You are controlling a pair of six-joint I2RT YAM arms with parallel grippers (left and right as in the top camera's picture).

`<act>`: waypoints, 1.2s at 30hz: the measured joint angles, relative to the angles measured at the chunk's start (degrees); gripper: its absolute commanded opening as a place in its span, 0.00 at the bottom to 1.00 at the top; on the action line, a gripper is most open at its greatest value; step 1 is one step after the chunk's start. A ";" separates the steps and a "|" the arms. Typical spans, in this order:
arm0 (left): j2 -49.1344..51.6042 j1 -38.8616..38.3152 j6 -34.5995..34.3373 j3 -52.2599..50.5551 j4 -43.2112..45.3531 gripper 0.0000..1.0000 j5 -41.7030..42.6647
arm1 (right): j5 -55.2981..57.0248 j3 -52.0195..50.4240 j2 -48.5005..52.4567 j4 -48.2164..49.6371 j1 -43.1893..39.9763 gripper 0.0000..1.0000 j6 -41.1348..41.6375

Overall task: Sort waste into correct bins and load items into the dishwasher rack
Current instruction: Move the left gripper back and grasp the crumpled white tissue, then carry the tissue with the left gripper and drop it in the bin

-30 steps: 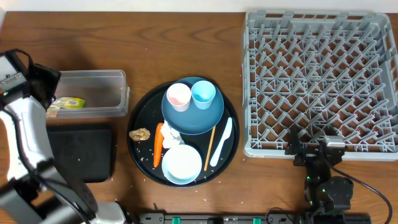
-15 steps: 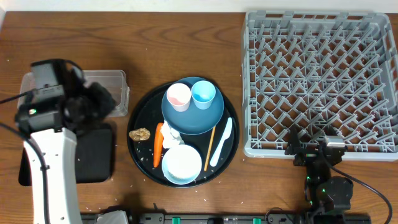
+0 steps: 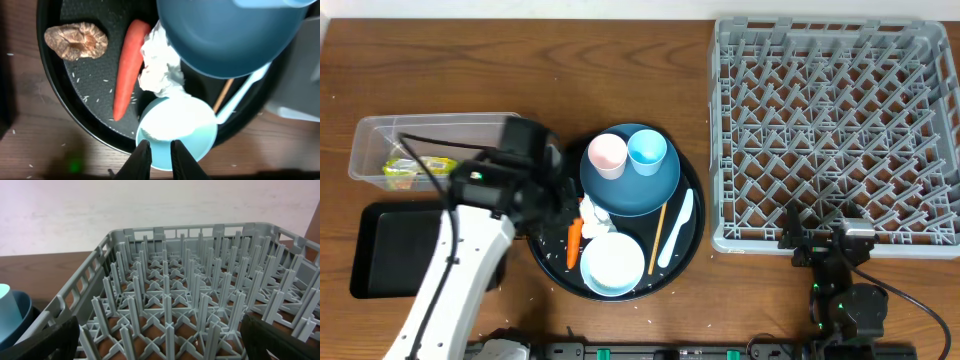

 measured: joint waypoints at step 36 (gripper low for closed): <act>16.57 -6.75 -10.21 -13.57 24.04 0.38 -4.02 | 0.00 0.00 0.00 0.02 0.00 0.99 0.00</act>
